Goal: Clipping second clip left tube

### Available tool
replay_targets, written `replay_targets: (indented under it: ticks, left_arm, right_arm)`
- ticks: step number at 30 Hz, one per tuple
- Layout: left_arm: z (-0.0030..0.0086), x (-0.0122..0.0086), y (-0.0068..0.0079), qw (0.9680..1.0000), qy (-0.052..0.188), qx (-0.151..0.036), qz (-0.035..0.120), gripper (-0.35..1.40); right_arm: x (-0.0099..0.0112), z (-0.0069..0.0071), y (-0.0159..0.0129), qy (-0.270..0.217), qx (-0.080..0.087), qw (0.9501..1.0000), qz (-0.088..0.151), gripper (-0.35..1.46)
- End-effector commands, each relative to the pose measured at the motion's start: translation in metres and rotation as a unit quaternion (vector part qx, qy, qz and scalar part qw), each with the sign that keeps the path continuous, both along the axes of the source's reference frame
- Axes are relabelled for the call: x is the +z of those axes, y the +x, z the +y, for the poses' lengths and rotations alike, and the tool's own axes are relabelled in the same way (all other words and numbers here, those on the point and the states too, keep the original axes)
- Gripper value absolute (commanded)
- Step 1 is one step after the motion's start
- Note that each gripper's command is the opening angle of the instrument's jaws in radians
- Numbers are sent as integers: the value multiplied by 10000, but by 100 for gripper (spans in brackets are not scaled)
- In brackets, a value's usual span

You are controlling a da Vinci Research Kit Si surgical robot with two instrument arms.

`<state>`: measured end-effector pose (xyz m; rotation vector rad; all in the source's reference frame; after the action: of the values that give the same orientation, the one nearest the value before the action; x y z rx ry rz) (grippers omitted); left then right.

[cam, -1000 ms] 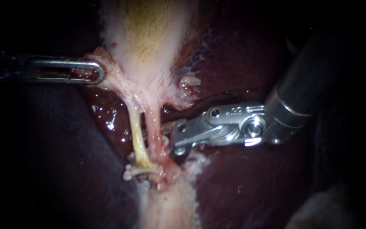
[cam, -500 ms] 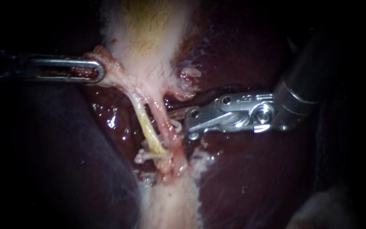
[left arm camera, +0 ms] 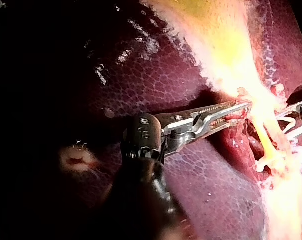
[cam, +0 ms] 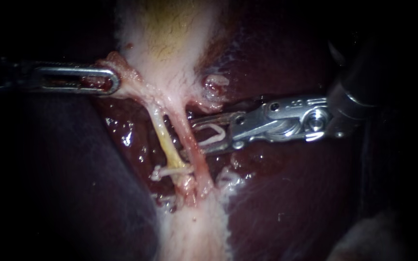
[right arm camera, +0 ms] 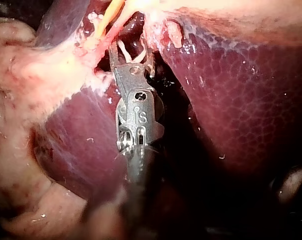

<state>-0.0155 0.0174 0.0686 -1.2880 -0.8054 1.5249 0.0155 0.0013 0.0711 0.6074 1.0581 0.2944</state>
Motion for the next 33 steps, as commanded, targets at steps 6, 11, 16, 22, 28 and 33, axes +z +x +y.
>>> replay_targets:
  ticks: [6, 11, 16, 22, 28, 33]
  left_arm:
    - [0, 0, 0, 10000, -1, -1, 1, -35]
    - [0, 0, 0, 10000, -1, 0, 1, -35]
    - [0, 1, 0, 10000, -1, 1, 0, -35]
    - [1, 3, 1, 10000, -1, 4, -2, -35]
    - [4, 4, -2, 10000, 5, 10, -9, -35]
    - [6, 5, -6, 10000, 5, 2, -4, -35]
  right_arm:
    - [-10, 2, -19, -31, -29, 10000, 40, 38]
    - [-27, 3, -31, -14, -64, 9999, 89, 43]
    - [-58, -1, -36, 83, 22, 9996, 271, 46]
    - [-86, -20, -18, 109, 68, 9994, 312, 47]
    - [-95, -27, 5, 172, 52, 9990, 414, 48]
    - [-86, -29, 20, 151, 67, 9991, 399, 48]
